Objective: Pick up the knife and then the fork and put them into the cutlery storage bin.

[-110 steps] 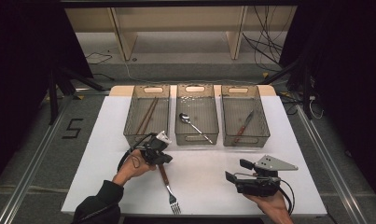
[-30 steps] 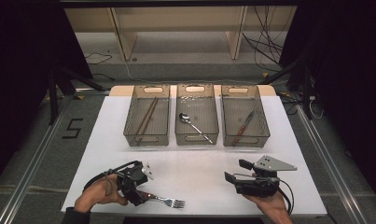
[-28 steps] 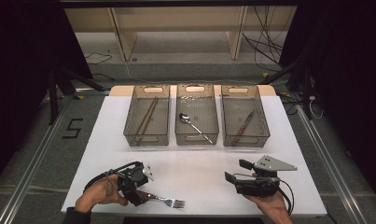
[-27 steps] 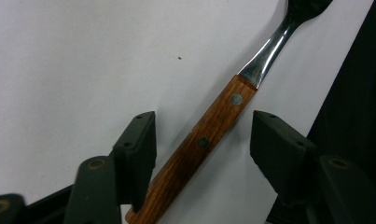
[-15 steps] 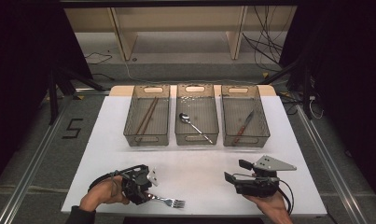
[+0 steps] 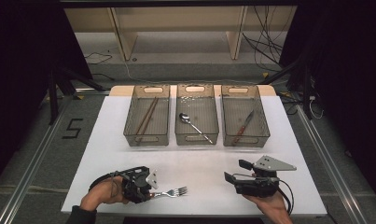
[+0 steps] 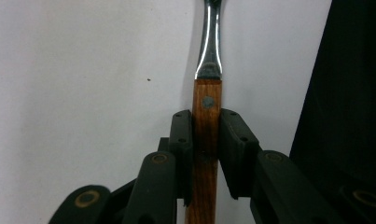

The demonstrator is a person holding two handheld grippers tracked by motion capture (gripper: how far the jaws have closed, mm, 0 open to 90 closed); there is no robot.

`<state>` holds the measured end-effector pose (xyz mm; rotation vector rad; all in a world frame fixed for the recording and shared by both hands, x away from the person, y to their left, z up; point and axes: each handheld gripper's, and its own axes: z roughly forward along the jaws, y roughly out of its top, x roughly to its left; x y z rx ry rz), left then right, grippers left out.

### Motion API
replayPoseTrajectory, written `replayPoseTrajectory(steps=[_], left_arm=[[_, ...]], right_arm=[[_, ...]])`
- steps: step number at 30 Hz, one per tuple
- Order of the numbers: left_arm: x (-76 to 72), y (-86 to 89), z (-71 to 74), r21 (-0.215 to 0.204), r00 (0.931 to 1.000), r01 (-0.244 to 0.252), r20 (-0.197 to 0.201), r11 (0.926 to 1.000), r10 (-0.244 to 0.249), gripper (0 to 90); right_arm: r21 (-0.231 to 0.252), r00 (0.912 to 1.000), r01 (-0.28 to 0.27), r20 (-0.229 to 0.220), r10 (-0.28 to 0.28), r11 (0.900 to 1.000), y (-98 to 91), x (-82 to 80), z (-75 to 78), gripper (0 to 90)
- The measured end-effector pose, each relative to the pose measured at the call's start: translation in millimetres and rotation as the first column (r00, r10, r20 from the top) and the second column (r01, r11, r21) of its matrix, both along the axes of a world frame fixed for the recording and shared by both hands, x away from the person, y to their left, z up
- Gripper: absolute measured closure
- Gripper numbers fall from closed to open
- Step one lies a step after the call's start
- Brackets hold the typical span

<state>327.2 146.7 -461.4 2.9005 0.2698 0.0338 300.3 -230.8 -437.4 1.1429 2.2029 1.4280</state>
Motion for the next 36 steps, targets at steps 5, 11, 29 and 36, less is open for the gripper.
replayPoseTrajectory(steps=[5,11,29,36], left_arm=[[1.0,0.8,-0.3,-0.020,0.9997,-0.021,0.009,0.9996,0.021,76.2],[7.9,3.3,-0.3,-0.053,0.9946,-0.100,0.022,0.9936,0.101,76.3],[24.3,-8.7,27.1,-0.302,0.9457,-0.310,0.001,0.9017,0.325,76.4],[42.9,-30.6,47.8,-0.409,0.9329,-0.328,0.000,0.8512,0.360,76.4]], right_arm=[[0.002,1.0000,0.001,-0.001,-0.001,1.0000,-0.2,0.1,0.0,25.1],[0.002,1.0000,0.002,0.000,-0.002,1.0000,-0.5,0.2,0.0,25.1],[0.007,1.0000,0.005,-0.004,-0.005,1.0000,-0.9,0.7,-0.5,25.1],[0.008,1.0000,0.008,-0.004,-0.008,0.9999,-0.9,0.7,-0.4,25.0]])
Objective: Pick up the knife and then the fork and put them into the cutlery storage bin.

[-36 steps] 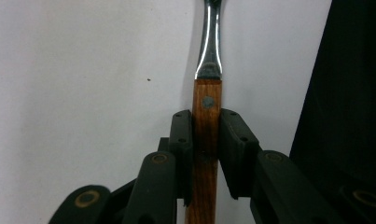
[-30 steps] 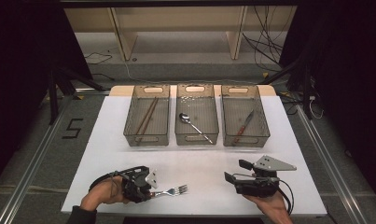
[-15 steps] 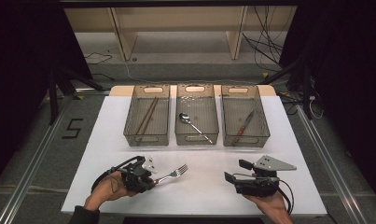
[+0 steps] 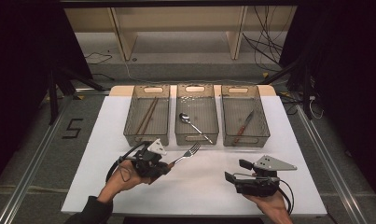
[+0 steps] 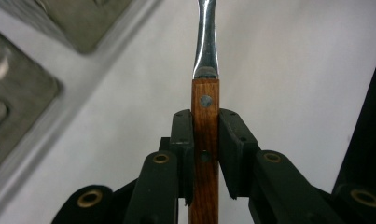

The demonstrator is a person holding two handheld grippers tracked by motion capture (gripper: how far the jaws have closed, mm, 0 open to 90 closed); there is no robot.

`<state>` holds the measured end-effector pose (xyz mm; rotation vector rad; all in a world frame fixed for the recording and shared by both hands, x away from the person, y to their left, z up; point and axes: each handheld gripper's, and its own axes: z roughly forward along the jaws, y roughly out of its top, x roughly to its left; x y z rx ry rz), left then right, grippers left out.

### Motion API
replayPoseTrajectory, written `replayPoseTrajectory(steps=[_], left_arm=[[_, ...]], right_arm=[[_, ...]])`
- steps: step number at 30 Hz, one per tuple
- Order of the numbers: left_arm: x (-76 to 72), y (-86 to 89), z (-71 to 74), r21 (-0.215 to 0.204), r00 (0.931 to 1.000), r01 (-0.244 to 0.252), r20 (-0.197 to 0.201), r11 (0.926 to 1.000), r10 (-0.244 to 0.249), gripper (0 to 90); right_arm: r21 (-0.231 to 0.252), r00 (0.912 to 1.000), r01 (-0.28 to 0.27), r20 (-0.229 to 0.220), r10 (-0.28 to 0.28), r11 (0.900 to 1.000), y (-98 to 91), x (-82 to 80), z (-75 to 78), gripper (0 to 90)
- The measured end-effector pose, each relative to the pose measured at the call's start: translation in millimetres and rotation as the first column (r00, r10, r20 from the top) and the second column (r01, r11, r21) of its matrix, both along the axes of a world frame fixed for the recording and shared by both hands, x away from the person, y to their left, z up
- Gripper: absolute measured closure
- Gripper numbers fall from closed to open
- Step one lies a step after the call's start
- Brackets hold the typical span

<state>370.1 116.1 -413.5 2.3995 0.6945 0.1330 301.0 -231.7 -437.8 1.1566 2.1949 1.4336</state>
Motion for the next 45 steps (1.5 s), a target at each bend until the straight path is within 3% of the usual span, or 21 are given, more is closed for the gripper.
replayPoseTrajectory(steps=[4,8,17,19,28,34,45], left_arm=[[14.9,-9.7,9.3,-0.064,0.9993,-0.037,0.008,0.9973,0.037,76.4],[29.2,-20.3,16.6,-0.098,0.9979,-0.063,0.008,0.9932,0.064,76.4],[56.5,-61.3,38.2,-0.146,0.9979,-0.057,0.024,0.9877,0.061,76.4],[64.0,-73.2,42.5,-0.172,0.9973,-0.066,0.021,0.9829,0.071,76.4],[93.0,-114.4,51.2,-0.204,0.9967,-0.076,0.012,0.9760,0.080,76.4],[114.5,-138.4,55.8,-0.231,0.9945,-0.101,0.003,0.9677,0.105,76.4],[136.2,-176.0,55.0,-0.263,0.9923,-0.122,-0.010,0.9572,0.123,76.4]], right_arm=[[0.002,1.0000,0.000,0.003,0.000,1.0000,-0.6,0.0,-0.1,24.9],[0.002,1.0000,0.000,0.004,0.000,1.0000,-1.0,0.0,0.0,24.9],[0.003,1.0000,-0.002,0.004,0.002,1.0000,-0.8,-0.2,0.3,24.9],[0.004,1.0000,-0.002,0.007,0.002,1.0000,-1.2,0.0,0.0,24.9],[0.008,1.0000,-0.007,0.006,0.007,0.9999,-2.1,-1.0,0.2,24.9],[0.013,0.9999,-0.009,0.006,0.009,0.9999,-2.3,-1.0,0.2,24.9],[0.018,0.9999,-0.015,0.002,0.015,0.9997,-3.4,-1.4,-0.4,24.9]])
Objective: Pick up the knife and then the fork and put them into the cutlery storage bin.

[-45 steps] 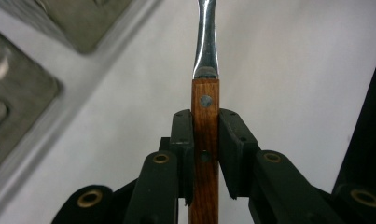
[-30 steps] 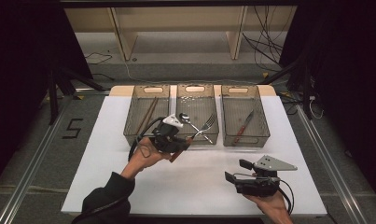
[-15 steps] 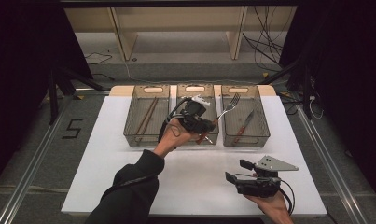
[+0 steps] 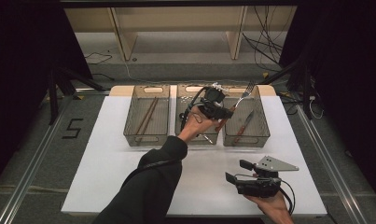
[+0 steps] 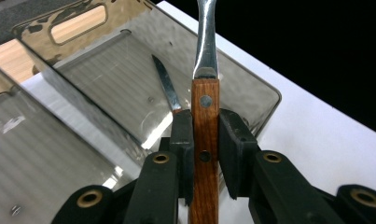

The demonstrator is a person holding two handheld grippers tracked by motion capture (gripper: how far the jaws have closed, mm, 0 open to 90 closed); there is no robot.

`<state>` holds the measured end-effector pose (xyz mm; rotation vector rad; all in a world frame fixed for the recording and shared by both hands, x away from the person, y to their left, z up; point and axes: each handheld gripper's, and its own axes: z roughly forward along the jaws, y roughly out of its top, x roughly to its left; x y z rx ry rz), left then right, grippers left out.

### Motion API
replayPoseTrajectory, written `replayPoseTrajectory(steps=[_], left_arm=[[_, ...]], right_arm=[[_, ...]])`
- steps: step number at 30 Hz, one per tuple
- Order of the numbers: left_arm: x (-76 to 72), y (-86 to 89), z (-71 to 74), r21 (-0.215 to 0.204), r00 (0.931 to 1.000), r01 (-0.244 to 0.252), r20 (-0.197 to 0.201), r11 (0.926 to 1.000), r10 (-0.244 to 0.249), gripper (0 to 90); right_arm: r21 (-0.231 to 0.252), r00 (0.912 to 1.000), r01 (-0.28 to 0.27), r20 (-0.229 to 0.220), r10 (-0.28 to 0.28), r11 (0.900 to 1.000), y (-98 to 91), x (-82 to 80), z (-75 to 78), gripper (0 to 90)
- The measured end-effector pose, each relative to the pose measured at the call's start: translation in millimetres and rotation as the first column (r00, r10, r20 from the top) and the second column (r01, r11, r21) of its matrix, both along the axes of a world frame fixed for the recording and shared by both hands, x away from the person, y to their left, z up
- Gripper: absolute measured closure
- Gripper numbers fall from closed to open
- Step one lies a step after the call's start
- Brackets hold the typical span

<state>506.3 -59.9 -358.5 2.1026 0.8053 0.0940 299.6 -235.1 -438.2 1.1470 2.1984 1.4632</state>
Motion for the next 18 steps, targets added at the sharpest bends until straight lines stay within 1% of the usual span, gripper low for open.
replayPoseTrajectory(steps=[2,5,7,12,14,18], left_arm=[[2.9,-5.3,-2.1,-0.002,1.0000,-0.005,-0.003,1.0000,0.005,76.4],[6.7,-12.6,-5.2,-0.016,0.9998,-0.013,-0.016,0.9998,0.013,76.4],[8.6,-17.4,-6.4,-0.006,0.9998,-0.012,-0.014,0.9999,0.011,76.4],[13.5,-27.3,-7.7,0.001,0.9998,-0.012,-0.015,0.9999,0.012,76.4],[15.0,-31.2,-9.3,-0.007,0.9995,-0.022,-0.024,0.9997,0.021,76.3],[18.3,-36.7,-12.8,-0.006,0.9991,-0.030,-0.030,0.9995,0.030,76.3]], right_arm=[[0.002,1.0000,0.001,-0.001,-0.001,1.0000,-0.3,0.0,-0.1,24.9],[0.003,1.0000,-0.001,0.000,0.001,1.0000,-0.4,-0.1,-0.1,24.9],[0.004,1.0000,-0.001,-0.001,0.001,1.0000,-0.3,-0.2,-0.1,24.9],[0.005,1.0000,-0.004,0.000,0.004,1.0000,-0.6,0.0,-0.4,24.9],[0.006,1.0000,-0.005,-0.003,0.005,1.0000,-0.8,-0.2,-0.3,24.9],[0.007,1.0000,-0.007,-0.004,0.007,1.0000,-0.7,-0.5,-0.1,24.9]])
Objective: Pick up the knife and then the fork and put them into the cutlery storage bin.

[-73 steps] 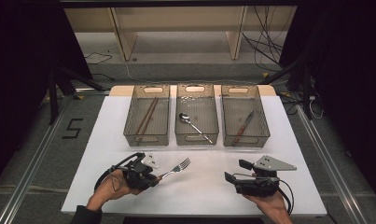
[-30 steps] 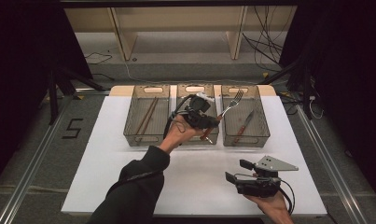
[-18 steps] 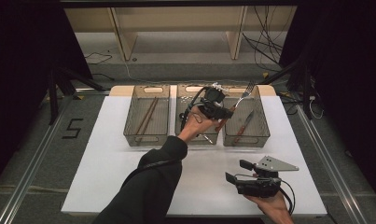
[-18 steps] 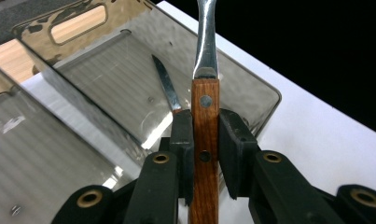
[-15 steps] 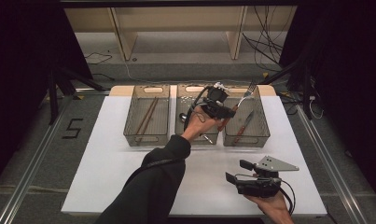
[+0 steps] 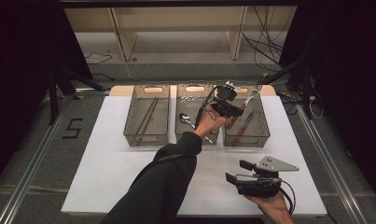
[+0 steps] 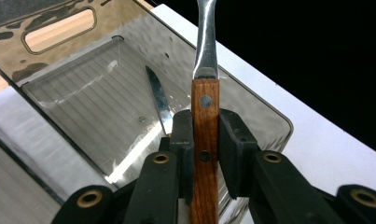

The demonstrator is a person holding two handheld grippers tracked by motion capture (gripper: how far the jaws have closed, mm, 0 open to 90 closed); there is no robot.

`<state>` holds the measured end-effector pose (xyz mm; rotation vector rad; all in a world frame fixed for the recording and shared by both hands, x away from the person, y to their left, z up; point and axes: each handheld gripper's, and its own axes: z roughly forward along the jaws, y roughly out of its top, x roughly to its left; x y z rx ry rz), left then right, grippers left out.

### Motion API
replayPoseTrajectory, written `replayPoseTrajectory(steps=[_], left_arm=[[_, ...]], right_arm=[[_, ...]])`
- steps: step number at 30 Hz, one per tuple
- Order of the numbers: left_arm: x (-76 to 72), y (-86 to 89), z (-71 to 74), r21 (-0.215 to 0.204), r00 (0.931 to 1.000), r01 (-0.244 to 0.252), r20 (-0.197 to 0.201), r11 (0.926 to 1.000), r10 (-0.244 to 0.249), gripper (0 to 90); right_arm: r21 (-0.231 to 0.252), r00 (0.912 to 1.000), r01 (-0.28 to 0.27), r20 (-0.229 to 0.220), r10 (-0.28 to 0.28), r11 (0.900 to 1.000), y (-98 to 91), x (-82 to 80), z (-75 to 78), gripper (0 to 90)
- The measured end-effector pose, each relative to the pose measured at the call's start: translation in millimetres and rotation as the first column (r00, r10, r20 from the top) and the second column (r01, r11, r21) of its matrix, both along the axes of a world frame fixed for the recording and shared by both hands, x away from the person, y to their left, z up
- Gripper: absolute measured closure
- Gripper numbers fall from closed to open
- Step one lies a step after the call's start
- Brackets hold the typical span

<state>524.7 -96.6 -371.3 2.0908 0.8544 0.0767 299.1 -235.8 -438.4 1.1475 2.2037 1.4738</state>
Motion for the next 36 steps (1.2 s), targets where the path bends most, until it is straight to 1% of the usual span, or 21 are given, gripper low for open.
replayPoseTrajectory(steps=[4,12,16,21,22,25,28,30,31,33,35,36], left_arm=[[2.1,-2.6,-3.9,-0.003,0.9999,-0.014,-0.005,0.9999,0.014,76.3],[6.1,-6.6,-12.5,-0.012,0.9990,-0.032,-0.032,0.9994,0.032,76.3],[5.3,-9.3,-16.2,0.000,0.9987,-0.031,-0.040,0.9995,0.031,76.3],[5.8,-12.0,-21.6,0.008,0.9975,-0.038,-0.059,0.9993,0.038,76.1],[5.9,-12.5,-23.0,0.016,0.9974,-0.039,-0.060,0.9991,0.040,76.1],[6.7,-13.3,-26.8,0.032,0.9962,-0.045,-0.073,0.9985,0.048,76.0],[7.7,-14.1,-28.9,0.047,0.9935,-0.052,-0.099,0.9975,0.056,74.9],[8.0,-12.8,-26.9,0.042,0.9927,-0.066,-0.098,0.9969,0.070,66.4],[8.1,-12.0,-24.9,0.030,0.9924,-0.065,-0.102,0.9975,0.067,62.0],[7.3,-11.3,-20.4,0.024,0.9925,-0.059,-0.105,0.9980,0.061,53.2],[5.7,-8.5,-14.8,0.022,0.9939,-0.049,-0.098,0.9986,0.051,47.6],[4.7,-6.2,-11.4,0.011,0.9938,-0.049,-0.099,0.9987,0.050,45.8]], right_arm=[[0.002,1.0000,0.000,-0.001,0.000,1.0000,-0.4,0.0,-0.2,24.9],[0.002,1.0000,-0.003,0.000,0.003,1.0000,-0.1,0.1,-0.5,24.9],[0.001,1.0000,-0.003,0.000,0.003,1.0000,-0.3,0.0,-0.6,24.9],[0.001,1.0000,-0.006,0.004,0.006,1.0000,-0.1,-0.3,-0.4,24.9],[0.001,1.0000,-0.005,0.003,0.005,1.0000,0.1,-0.4,-0.3,24.9],[0.000,1.0000,-0.006,0.001,0.006,1.0000,0.2,-0.4,-0.4,24.9],[0.000,1.0000,-0.007,0.002,0.007,1.0000,0.0,-0.1,-0.7,24.9],[0.000,1.0000,-0.007,0.002,0.007,1.0000,-0.2,-0.1,-0.8,24.9],[0.001,1.0000,-0.006,0.001,0.006,1.0000,-0.3,-0.2,-0.8,24.9],[0.001,1.0000,-0.005,0.000,0.005,1.0000,-0.5,-0.2,-0.8,24.9],[0.000,1.0000,-0.004,0.000,0.004,1.0000,-0.8,-0.1,-0.7,24.9],[0.000,1.0000,-0.004,0.000,0.004,1.0000,-0.8,-0.1,-0.7,24.9]])
